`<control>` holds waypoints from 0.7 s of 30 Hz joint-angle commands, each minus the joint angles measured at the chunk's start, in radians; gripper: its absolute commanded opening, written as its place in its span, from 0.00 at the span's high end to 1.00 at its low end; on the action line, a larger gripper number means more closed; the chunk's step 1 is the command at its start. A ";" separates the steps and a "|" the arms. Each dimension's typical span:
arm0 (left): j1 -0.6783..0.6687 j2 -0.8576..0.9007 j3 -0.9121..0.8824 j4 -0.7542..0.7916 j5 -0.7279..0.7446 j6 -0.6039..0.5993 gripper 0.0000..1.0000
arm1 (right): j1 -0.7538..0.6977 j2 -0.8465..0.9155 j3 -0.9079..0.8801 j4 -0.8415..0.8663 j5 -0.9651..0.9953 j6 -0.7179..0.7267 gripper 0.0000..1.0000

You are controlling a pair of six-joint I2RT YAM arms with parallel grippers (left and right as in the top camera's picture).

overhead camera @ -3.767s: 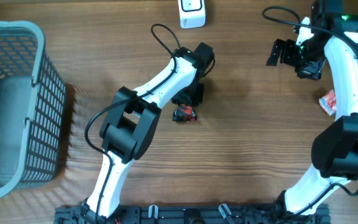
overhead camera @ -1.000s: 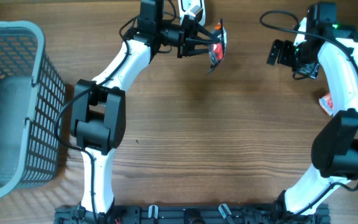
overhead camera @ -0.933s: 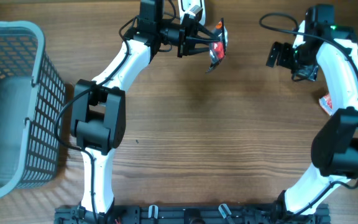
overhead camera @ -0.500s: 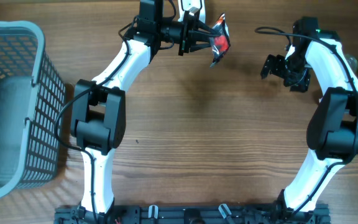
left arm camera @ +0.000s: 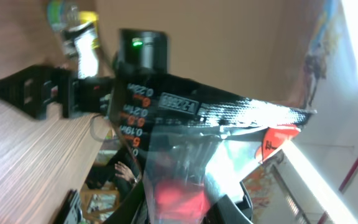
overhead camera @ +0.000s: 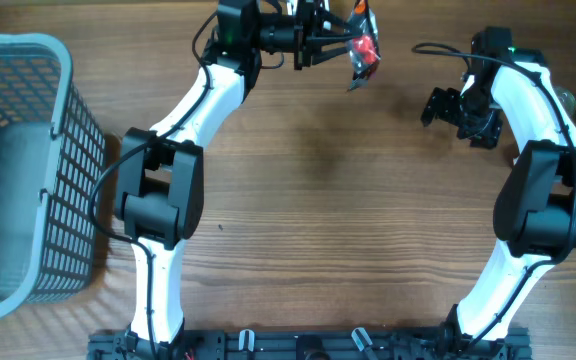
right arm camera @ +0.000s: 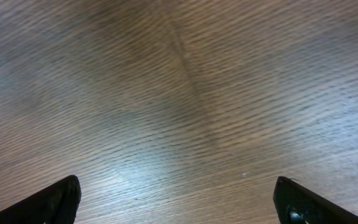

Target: Scan the item barcode

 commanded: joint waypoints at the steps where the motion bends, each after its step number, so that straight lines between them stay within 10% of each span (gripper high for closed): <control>1: -0.020 -0.039 0.011 0.106 -0.072 -0.098 0.79 | 0.006 0.012 -0.008 -0.004 0.046 0.015 0.00; 21: 0.026 -0.039 0.010 -0.224 -0.054 -0.164 0.79 | 0.006 0.013 -0.008 -0.021 0.053 0.018 0.00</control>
